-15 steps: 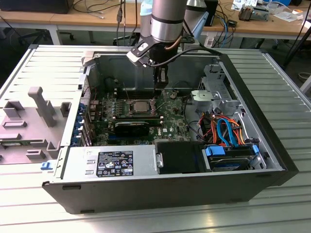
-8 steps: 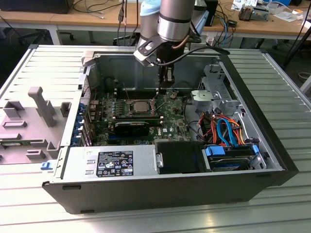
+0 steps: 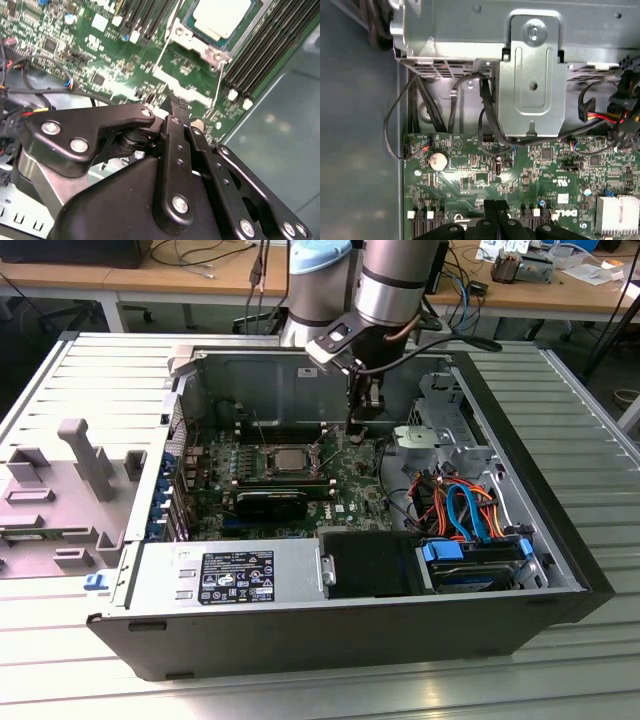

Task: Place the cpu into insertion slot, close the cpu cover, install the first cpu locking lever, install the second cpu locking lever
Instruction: 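Close the cpu cover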

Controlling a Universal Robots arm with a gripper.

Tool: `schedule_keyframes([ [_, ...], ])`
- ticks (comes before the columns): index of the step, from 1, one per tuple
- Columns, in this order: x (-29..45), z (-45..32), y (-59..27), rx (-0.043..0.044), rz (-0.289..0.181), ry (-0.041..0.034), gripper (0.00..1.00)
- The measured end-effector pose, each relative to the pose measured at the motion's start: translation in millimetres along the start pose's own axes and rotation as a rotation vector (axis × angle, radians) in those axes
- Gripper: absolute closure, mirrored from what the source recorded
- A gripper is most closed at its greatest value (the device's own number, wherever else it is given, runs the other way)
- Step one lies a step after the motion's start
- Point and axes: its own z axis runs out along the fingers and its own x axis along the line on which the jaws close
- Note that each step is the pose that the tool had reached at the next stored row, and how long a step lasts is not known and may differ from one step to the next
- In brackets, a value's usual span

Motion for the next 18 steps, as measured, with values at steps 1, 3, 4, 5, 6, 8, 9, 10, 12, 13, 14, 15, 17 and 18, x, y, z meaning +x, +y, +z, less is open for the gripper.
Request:
schedule_keyframes([
  [1, 0.0, 0.4, 1.8, 0.0027, 0.0, -0.0001, 0.89],
  [3, 0.1, 2.4, 5.3, 0.0075, -0.001, 0.0, 0.89],
  [4, 0.2, 3.7, 6.0, 0.009, -0.001, -0.0002, 0.89],
  [5, 0.2, 5.4, 6.3, 0.0098, -0.001, -0.0002, 0.89],
  [6, 0.4, 7.4, 6.4, 0.0105, -0.001, -0.0002, 0.89],
  [8, 0.6, 10.8, 6.7, 0.0107, -0.001, 0.0002, 0.89],
  [9, 0.7, 11.7, 6.6, 0.0106, -0.001, 0.0008, 0.89],
  [10, 0.8, 12.4, 5.6, 0.0107, -0.001, 0.0019, 0.89],
  [12, 0.9, 13.1, 2.0, 0.0106, -0.001, 0.0039, 0.89],
  [13, 0.9, 13.5, -2.0, 0.0107, -0.001, 0.0057, 0.89],
  [14, 0.9, 13.7, -5.0, 0.0105, -0.002, 0.008, 0.89],
  [15, 1.1, 14.3, -10.0, 0.0099, -0.002, 0.0136, 0.89],
  [17, 1.3, 15.4, -20.8, 0.0073, -0.004, 0.0351, 0.89],
  [18, 1.4, 15.8, -25.5, 0.006, -0.007, 0.0451, 0.89],
])
